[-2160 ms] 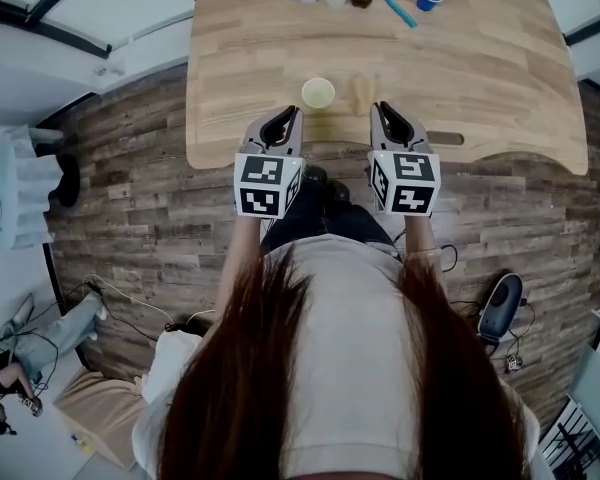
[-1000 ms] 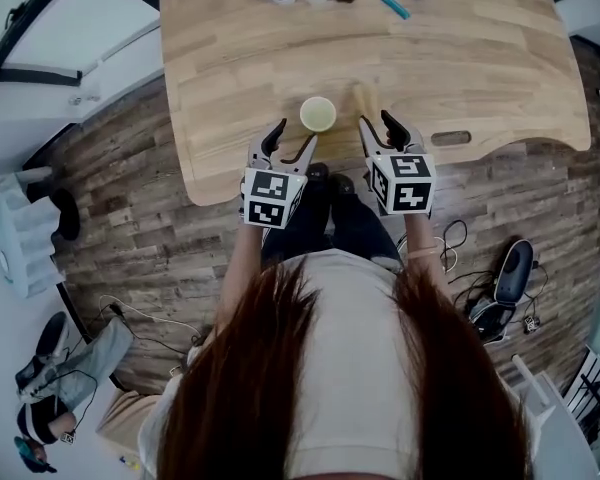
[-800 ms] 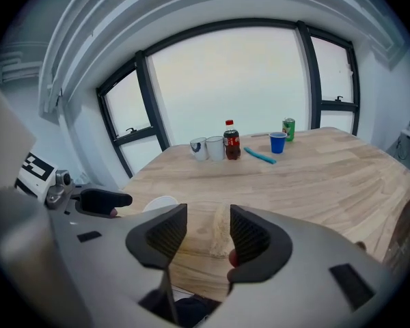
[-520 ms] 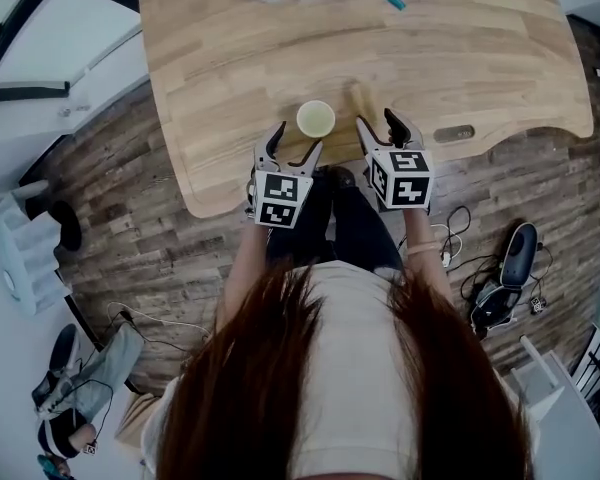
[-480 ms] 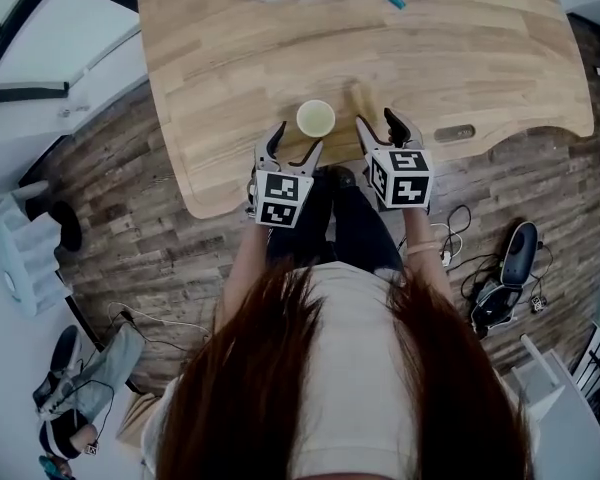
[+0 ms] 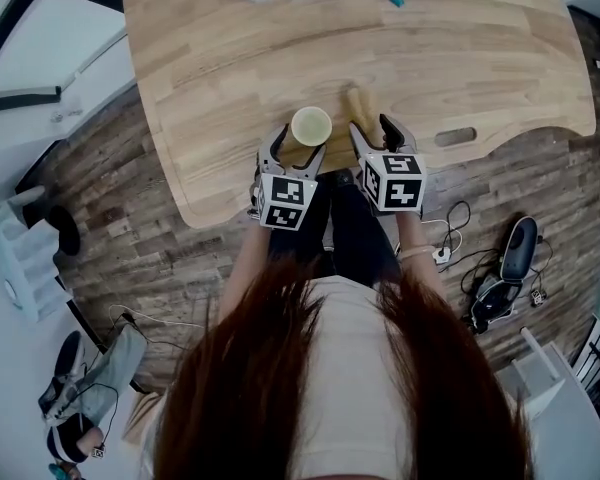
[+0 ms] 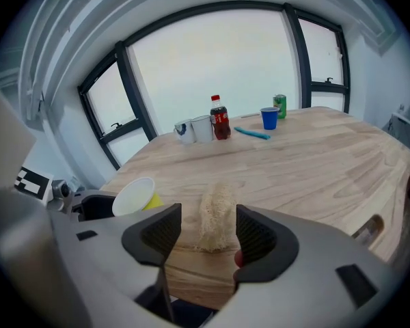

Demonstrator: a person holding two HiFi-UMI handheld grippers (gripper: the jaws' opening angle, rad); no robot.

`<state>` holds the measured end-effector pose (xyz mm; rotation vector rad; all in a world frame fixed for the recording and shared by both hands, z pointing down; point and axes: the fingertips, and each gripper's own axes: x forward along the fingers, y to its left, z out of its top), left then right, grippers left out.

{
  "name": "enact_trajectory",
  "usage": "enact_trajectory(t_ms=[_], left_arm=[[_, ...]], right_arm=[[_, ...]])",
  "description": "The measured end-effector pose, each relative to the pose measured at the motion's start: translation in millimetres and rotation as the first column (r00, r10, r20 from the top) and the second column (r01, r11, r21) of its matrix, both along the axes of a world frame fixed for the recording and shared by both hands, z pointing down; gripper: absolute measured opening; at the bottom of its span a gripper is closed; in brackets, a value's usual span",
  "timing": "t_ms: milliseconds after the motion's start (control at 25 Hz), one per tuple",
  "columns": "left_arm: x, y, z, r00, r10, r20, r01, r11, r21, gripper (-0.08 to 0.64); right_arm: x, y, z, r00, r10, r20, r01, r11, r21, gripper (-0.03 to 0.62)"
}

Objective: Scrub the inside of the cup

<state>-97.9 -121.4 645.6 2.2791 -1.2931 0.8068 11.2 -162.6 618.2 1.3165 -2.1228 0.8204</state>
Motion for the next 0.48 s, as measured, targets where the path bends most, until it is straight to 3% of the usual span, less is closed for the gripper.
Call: enact_trajectory(t_ms=[480], left_arm=[[7, -22, 13, 0.998, -0.012, 0.054, 0.009, 0.998, 0.056, 0.316]], right_arm=[[1, 0, 29, 1.000, 0.021, 0.013, -0.020, 0.997, -0.069, 0.242]])
